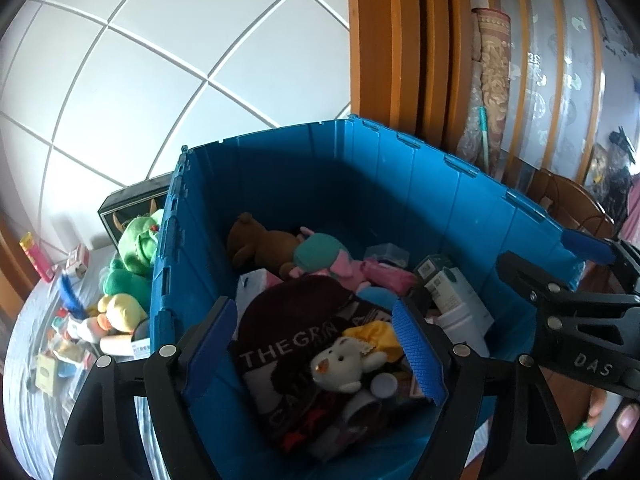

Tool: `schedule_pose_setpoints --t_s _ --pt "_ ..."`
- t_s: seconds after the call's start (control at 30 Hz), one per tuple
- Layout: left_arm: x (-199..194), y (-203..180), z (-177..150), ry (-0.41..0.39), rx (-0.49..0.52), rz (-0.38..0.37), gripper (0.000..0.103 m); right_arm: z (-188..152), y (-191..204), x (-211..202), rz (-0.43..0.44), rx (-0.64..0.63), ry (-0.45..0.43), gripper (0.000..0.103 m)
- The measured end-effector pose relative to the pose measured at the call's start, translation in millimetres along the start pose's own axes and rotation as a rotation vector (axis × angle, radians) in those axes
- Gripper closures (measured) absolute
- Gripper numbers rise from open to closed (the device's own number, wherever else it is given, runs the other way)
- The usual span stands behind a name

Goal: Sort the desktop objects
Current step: 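Open both tools to drop the bunny and the medicine box into the crate, then move both open tools from the crate back over the table pile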

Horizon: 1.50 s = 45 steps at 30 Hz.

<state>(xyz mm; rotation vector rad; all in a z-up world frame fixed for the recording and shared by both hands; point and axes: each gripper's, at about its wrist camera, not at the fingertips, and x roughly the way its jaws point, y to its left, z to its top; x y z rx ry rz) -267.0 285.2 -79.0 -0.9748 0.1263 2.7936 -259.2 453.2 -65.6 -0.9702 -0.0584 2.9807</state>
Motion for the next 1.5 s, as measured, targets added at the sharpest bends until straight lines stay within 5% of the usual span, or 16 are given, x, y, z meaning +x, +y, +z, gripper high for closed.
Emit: schedule_pose_setpoints --t_s 0.43,0.7,1.0,1.17,1.5 --pt "-27 34 -3 -0.055 -0.045 0.0 0.018 0 12 -11 -0.002 0.023 -0.02 0.0" --pt "-54 90 -17 -0.086 -0.099 0.051 0.017 4 88 -33 0.099 0.001 -0.078 0.0" --pt "-92 221 -69 -0.065 -0.216 0.2 0.017 8 173 -57 0.214 -0.024 -0.143 0.0" --pt "-109 313 -122 -0.016 -0.293 0.278 0.017 0 254 -63 0.281 -0.059 -0.133 0.0" --pt "-94 424 -207 0.163 -0.395 0.375 0.017 -50 395 -44 0.367 -0.145 0.016 0.0"
